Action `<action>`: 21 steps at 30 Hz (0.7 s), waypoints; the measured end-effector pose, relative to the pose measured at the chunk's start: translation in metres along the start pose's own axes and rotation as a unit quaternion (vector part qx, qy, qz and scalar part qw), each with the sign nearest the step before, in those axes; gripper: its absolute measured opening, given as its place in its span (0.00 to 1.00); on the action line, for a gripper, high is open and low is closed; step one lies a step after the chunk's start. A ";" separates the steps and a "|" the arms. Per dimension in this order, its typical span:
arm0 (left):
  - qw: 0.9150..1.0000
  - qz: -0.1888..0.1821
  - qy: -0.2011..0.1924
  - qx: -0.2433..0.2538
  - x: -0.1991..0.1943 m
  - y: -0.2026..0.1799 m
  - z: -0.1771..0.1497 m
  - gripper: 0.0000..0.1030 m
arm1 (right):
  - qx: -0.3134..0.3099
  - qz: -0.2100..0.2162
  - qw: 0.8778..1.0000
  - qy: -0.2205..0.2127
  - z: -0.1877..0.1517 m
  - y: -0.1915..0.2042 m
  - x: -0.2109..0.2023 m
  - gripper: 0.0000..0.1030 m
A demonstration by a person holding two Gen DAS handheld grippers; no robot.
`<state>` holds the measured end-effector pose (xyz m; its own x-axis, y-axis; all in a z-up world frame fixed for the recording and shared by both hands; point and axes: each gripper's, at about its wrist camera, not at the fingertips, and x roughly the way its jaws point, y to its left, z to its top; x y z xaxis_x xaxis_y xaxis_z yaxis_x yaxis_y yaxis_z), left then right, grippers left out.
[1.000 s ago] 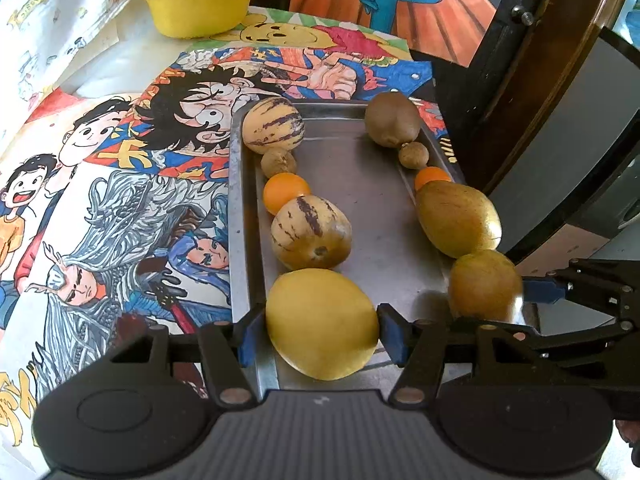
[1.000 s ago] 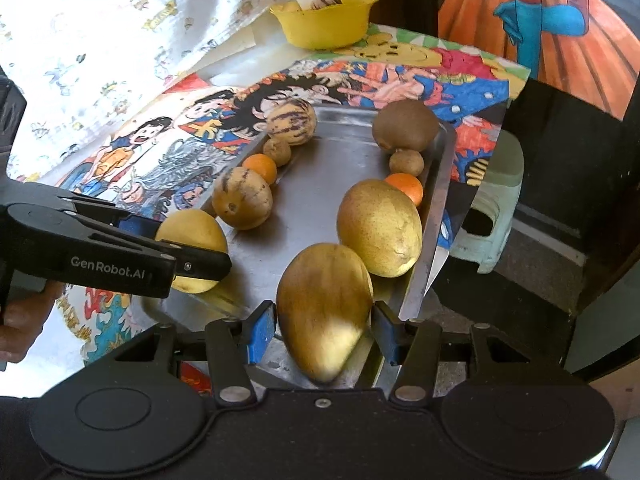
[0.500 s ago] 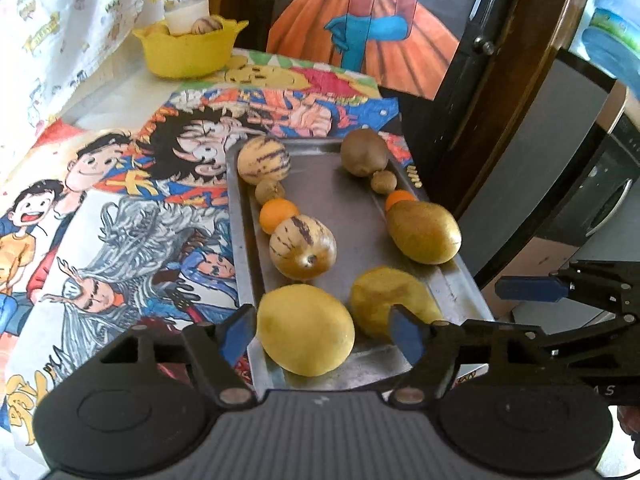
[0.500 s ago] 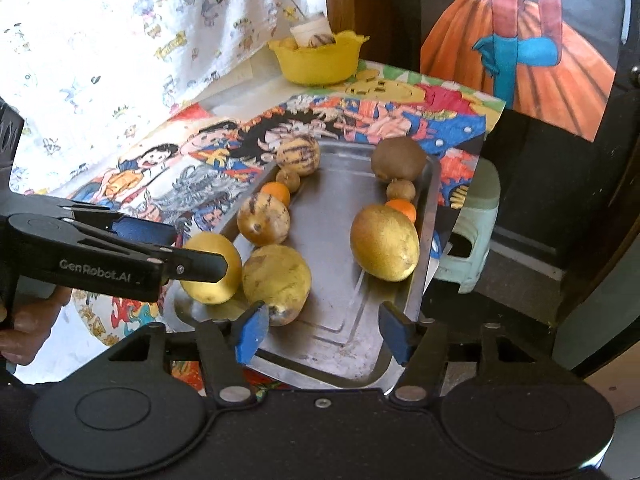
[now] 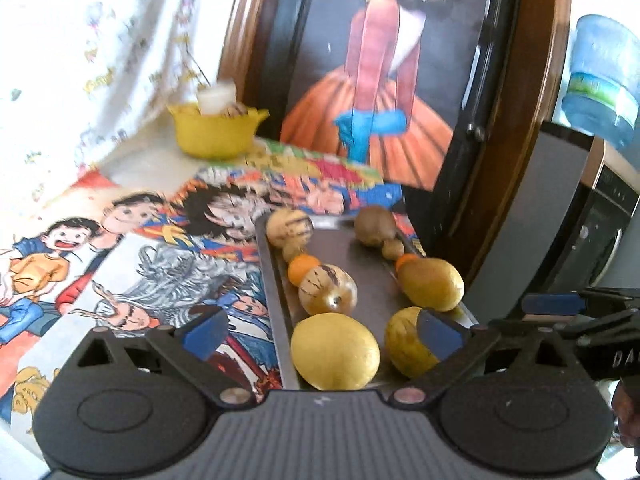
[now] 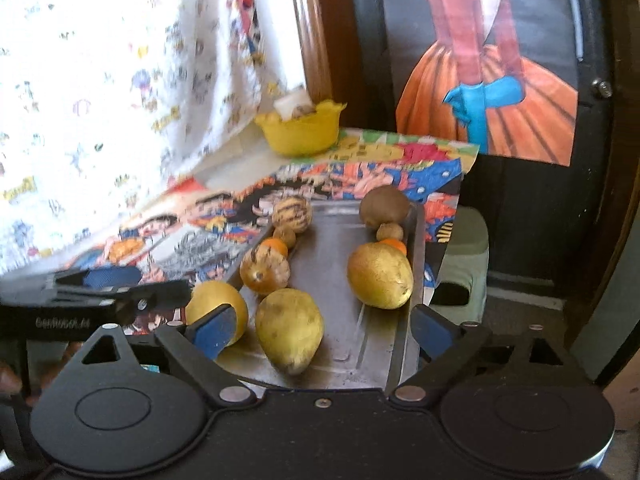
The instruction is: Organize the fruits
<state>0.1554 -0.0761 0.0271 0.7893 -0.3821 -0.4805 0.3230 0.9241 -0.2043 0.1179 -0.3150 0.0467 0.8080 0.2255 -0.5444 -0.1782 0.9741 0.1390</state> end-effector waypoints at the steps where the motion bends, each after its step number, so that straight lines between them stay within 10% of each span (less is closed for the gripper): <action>1: 1.000 0.006 -0.012 0.001 -0.004 -0.001 -0.005 0.99 | 0.001 0.001 1.000 -0.010 -0.005 -0.001 -0.003 0.93; 21: 0.989 0.121 -0.082 0.021 -0.131 -0.055 -0.063 1.00 | 0.002 0.024 0.990 -0.138 -0.073 0.019 -0.116 0.99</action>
<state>0.0013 -0.0777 0.0471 0.9191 -0.1460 -0.3660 0.1325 0.9892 -0.0619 -0.0204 -0.3212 0.0525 0.9212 0.2583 -0.2908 -0.2182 0.9621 0.1634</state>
